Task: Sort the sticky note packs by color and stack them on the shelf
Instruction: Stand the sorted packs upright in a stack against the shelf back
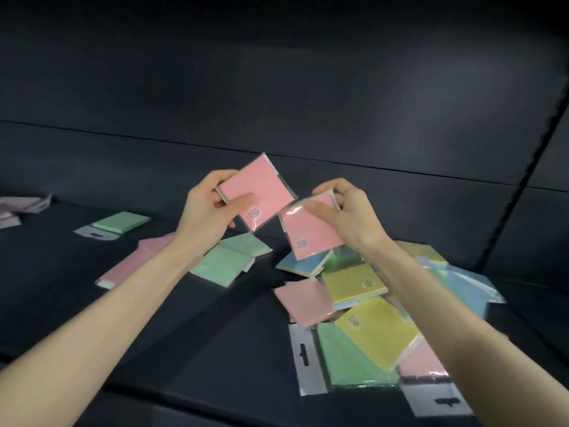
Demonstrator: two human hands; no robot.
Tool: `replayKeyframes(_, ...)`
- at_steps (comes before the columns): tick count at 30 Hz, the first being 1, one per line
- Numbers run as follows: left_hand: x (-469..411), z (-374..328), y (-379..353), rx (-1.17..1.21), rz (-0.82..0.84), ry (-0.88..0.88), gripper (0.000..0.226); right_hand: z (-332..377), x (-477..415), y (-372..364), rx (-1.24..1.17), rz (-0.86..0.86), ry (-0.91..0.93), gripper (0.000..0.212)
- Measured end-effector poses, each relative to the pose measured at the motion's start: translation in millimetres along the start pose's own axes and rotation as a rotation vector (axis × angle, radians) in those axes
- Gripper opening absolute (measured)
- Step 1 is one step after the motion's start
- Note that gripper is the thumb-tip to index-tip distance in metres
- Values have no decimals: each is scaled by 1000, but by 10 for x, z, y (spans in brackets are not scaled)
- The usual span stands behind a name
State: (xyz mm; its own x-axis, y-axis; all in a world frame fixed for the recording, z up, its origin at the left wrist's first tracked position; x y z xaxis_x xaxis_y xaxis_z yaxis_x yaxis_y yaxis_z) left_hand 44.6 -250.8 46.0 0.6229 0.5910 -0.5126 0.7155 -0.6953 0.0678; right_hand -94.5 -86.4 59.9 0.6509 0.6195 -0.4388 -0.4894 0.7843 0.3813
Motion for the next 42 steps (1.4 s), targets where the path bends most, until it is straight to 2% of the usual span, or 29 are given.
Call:
replayKeyframes(8, 8, 188, 1220, -80, 37, 56, 32, 283, -52, -1112, 89, 27, -3, 20)
replayKeyframes(17, 149, 609, 2262, -163, 258, 199, 37, 468, 113, -2150, 128, -104, -126, 22)
replayKeyframes(23, 222, 751, 2515, -231, 509, 320, 31, 538, 59, -2440, 166, -171, -184, 23)
replayKeyframes(30, 149, 829, 2631, -243, 619, 399, 34, 411, -218, -2689, 237, -155, -282, 44)
replayKeyframes(33, 110, 838, 2684, -245, 719, 412, 38, 377, -308, -2720, 231, -164, -316, 46)
replayKeyframes(36, 112, 867, 2604, -295, 751, 347, 38, 358, -351, -2789, 292, -82, -339, 41)
replayKeyframes(39, 119, 881, 2458, -510, 735, 205, 37, 323, -369, -2848, 411, 20, -355, 34)
replayKeyframes(42, 107, 877, 2407, -696, 724, 135, 49, 310, -378, -2812, 568, 139, -333, 31)
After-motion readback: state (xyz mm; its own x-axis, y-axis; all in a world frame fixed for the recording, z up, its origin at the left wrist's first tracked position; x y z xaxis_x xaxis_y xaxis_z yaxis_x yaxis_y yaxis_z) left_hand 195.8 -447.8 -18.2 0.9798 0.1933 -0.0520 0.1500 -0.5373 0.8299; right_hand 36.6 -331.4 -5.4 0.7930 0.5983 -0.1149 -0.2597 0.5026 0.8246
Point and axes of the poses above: each hand's wrist, its own x-axis away from the middle knuckle, its own y-axis out of the back of the hand, z = x × y, the point moved 1 cm from there along -x, towards the middle knuckle, and after that the axes turned 1 degree about z, right-handed, at the moved point
